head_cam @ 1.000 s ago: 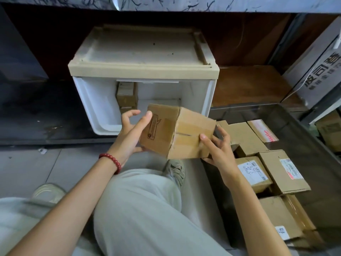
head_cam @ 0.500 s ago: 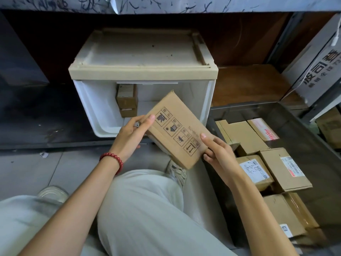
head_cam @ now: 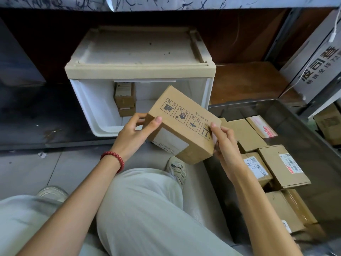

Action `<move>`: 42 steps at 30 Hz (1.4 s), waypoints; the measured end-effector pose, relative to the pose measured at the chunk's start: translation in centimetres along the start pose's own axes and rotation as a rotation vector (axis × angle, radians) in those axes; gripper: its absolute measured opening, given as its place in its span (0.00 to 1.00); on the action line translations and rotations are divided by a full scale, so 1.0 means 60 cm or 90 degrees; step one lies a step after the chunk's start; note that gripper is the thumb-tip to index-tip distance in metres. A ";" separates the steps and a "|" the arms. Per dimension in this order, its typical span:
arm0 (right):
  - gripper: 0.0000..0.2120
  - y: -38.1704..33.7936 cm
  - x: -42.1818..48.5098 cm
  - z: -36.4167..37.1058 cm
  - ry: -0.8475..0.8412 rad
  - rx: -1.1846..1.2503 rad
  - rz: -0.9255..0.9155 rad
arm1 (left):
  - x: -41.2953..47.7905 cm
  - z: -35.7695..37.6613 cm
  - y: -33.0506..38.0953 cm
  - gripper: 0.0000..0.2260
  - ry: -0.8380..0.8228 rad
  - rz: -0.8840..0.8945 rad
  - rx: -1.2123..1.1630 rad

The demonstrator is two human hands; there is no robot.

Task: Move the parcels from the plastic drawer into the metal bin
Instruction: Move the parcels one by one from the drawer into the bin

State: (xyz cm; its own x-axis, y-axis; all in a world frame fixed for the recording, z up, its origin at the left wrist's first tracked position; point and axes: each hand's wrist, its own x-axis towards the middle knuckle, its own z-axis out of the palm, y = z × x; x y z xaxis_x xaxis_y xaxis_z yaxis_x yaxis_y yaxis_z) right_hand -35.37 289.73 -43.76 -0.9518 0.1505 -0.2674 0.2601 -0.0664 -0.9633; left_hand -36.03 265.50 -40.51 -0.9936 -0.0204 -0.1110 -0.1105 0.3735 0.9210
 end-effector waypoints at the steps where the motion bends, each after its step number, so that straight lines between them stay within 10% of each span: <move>1: 0.27 -0.003 -0.002 0.000 0.000 -0.022 -0.004 | 0.001 0.000 0.001 0.26 0.009 -0.002 0.007; 12: 0.48 -0.022 -0.015 -0.001 -0.089 -0.033 0.013 | 0.015 0.005 0.005 0.26 0.037 0.001 0.023; 18: 0.38 -0.055 -0.019 -0.017 -0.046 -0.005 -0.019 | 0.031 0.031 0.048 0.23 0.037 0.034 0.010; 23: 0.20 -0.080 -0.015 -0.075 0.087 0.019 -0.036 | 0.062 0.105 0.098 0.21 -0.001 0.074 0.026; 42: 0.17 0.019 -0.110 -0.462 0.518 -0.073 -0.033 | 0.071 0.554 0.210 0.25 -0.359 0.188 0.207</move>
State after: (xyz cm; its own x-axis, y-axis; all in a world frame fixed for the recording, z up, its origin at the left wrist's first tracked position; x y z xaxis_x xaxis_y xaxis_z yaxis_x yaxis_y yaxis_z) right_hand -24.25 316.01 -43.76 -0.5592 0.8211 -0.1141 0.2763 0.0548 -0.9595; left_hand -40.88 300.92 -41.79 -0.8080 0.5744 -0.1313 0.2609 0.5485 0.7944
